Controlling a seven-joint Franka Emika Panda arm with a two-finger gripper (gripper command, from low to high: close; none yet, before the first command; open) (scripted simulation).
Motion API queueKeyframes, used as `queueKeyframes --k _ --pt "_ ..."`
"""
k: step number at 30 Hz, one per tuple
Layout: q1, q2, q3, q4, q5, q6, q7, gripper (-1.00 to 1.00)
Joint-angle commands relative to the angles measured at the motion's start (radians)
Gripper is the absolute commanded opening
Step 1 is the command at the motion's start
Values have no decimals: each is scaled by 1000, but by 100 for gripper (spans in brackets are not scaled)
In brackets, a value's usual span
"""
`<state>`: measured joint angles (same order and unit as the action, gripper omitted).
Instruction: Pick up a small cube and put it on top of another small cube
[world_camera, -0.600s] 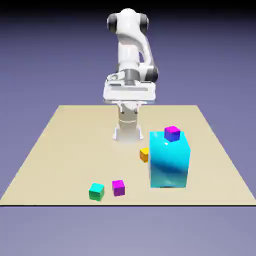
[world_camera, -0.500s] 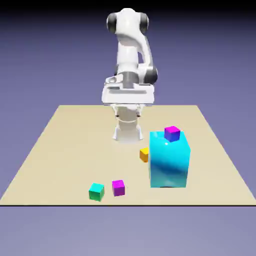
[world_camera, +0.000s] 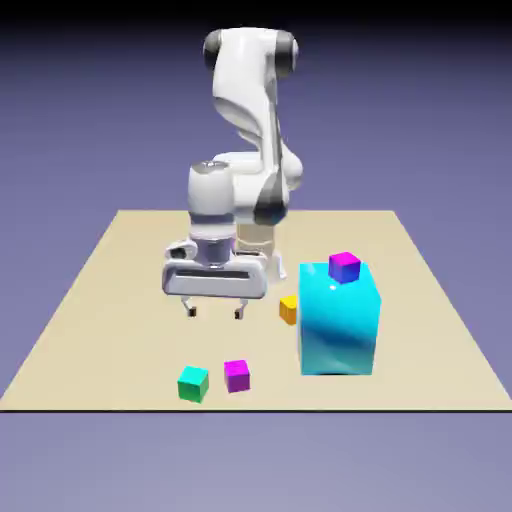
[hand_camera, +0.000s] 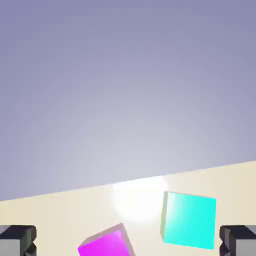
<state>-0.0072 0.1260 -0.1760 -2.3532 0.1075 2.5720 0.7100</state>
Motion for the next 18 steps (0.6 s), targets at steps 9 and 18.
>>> queueKeyframes --k 9,18 --pt "-7 287 -72 188 44 -191 -13 0" --pt "-14 322 -62 187 57 -156 -21 -100"
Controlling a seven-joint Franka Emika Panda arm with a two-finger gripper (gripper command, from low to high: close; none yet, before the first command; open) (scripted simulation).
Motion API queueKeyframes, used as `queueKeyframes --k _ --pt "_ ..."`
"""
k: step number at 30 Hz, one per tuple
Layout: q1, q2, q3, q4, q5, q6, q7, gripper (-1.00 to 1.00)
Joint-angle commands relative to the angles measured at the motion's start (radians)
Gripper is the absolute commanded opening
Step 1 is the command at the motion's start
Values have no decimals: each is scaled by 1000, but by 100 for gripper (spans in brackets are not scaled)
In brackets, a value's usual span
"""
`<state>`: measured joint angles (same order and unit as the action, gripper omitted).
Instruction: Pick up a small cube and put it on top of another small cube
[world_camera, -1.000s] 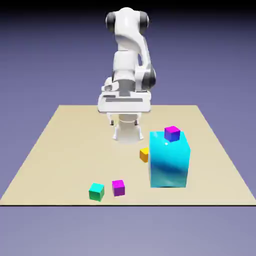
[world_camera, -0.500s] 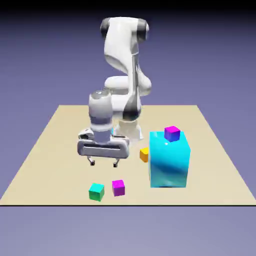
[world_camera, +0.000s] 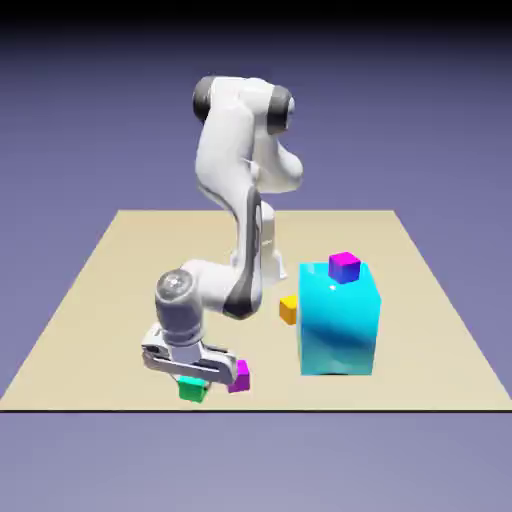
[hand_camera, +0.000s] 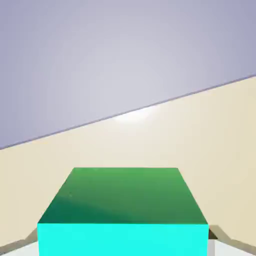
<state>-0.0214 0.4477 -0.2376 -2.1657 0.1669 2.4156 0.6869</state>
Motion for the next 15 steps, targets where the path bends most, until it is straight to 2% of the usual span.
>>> queueKeyframes --k 1,15 --pt "8 -36 -10 0 -15 -36 10 -100" --pt "157 -544 351 -101 -63 -423 20 -100"
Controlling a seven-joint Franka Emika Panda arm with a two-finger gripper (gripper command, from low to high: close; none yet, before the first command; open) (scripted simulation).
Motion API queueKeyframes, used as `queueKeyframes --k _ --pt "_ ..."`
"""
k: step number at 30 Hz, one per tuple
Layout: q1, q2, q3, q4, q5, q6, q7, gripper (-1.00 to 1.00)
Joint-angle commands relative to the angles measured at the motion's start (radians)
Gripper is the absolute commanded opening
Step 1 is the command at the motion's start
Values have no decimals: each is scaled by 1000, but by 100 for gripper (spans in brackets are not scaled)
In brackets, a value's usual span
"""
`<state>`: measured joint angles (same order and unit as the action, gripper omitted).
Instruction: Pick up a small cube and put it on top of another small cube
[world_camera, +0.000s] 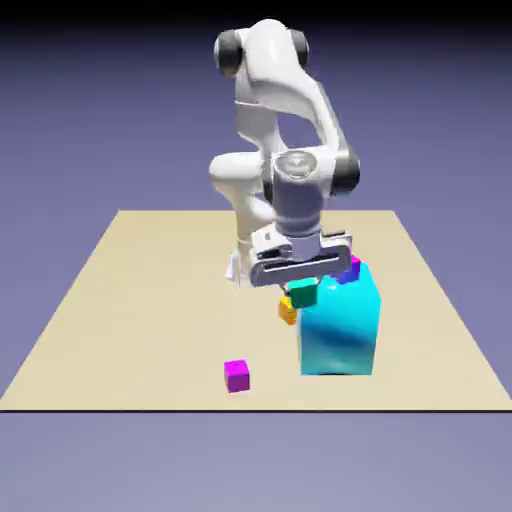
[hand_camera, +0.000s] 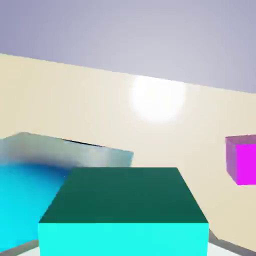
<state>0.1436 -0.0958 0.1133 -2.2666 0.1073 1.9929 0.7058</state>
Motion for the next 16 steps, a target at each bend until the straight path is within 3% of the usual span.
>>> queueKeyframes --k 1,8,13,14,16 --pt "3 -36 26 -7 -7 -28 2 -100" --pt "60 -231 164 -46 -25 -176 6 -100" --pt "63 -188 177 -191 -24 11 11 -100" --pt "63 -188 177 -192 -24 11 11 100" --pt "62 -198 174 -158 -24 -32 10 100"
